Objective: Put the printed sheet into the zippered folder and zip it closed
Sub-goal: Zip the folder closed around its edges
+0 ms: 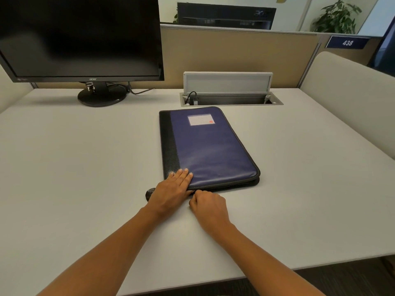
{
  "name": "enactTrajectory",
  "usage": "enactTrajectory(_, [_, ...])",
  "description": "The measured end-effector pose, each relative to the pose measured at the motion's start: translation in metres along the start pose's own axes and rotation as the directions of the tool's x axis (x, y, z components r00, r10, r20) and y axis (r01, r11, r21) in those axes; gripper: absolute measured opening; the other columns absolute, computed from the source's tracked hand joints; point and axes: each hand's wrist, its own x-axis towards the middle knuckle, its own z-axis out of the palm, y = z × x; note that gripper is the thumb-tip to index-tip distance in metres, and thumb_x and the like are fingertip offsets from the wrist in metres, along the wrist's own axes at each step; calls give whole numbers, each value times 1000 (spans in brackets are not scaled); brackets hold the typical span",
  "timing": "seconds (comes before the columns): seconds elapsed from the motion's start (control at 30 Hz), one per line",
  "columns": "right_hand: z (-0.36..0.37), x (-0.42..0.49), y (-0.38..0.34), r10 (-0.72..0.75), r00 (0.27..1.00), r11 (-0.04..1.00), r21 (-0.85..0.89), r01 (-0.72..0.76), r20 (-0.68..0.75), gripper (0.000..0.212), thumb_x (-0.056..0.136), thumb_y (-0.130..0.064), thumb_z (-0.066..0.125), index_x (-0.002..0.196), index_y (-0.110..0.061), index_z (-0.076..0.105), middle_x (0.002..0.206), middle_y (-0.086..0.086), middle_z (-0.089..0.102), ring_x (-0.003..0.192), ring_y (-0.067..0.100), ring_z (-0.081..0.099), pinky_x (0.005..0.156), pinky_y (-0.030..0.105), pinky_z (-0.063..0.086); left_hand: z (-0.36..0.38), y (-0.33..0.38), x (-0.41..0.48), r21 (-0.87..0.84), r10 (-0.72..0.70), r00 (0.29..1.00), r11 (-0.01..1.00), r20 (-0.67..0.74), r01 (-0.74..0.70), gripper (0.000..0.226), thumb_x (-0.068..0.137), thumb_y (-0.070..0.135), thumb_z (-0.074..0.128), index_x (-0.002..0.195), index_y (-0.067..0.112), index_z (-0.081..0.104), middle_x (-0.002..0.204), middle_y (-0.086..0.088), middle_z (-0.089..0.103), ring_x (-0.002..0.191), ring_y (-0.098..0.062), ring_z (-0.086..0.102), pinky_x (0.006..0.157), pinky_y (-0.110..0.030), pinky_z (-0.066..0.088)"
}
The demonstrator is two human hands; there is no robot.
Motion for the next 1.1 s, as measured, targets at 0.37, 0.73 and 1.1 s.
enactTrajectory(0.37, [-6,1,21,6,998,1000,-25,-7,-58,32,96,-27,32,97,-12,60,100,8,67,88,27,61,66,29,34,-1,-1,-2,-25,19,1000,1000,-17,-19,55,99,33,27,146,11,7,155,-11,9,143,-26,10,117,-34,11])
enactTrajectory(0.73, [-7,2,26,32,999,999,5,-32,-41,30,95,-28,35,98,-13,61,99,6,67,86,24,61,66,27,35,3,-3,-1,22,4,1000,1000,-16,-3,55,100,35,22,146,14,3,156,-8,6,144,-21,7,117,-30,9])
enactTrajectory(1.1, [-5,2,24,51,996,999,14,-51,-76,31,94,-29,36,89,-13,62,92,6,68,81,25,61,63,29,36,0,-3,-2,-52,17,999,998,-46,-20,55,98,35,30,145,11,14,154,-10,15,142,-25,16,115,-35,20])
